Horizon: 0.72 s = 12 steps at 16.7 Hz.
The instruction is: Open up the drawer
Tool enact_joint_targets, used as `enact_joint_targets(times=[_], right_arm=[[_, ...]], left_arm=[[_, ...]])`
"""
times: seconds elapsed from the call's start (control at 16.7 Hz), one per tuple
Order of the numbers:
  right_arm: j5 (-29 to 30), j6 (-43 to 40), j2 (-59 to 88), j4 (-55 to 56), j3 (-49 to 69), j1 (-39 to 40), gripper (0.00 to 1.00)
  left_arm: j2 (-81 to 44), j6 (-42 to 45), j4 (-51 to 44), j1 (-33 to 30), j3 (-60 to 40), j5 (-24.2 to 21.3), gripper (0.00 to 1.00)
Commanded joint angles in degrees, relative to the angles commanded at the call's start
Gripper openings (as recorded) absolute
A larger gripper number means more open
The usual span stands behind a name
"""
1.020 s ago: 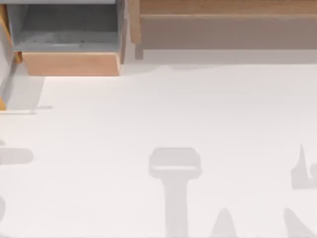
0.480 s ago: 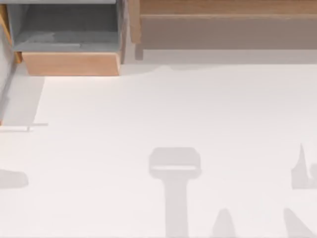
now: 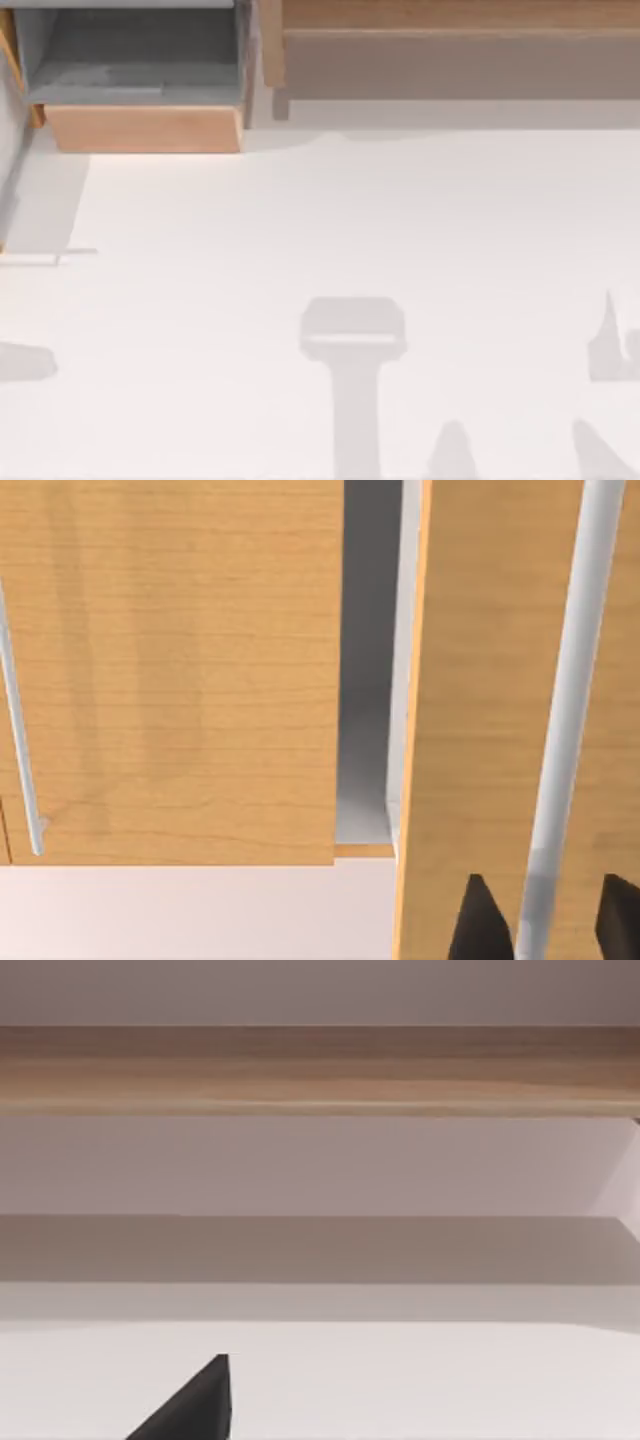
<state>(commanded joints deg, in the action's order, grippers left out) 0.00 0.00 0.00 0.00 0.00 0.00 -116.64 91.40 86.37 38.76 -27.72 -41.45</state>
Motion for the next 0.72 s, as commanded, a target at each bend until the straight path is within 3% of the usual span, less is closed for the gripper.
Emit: enact_joint_targets(times=[0.36, 0.72], right_arm=[[0.0, 0.0, 0.0, 0.0, 0.0, 0.0, 1.00], [0.0, 0.0, 0.0, 0.0, 0.0, 0.0, 1.00]], left_arm=[[0.0, 0.0, 0.0, 0.0, 0.0, 0.0, 0.98], [0.0, 0.0, 0.0, 0.0, 0.0, 0.0, 1.00]])
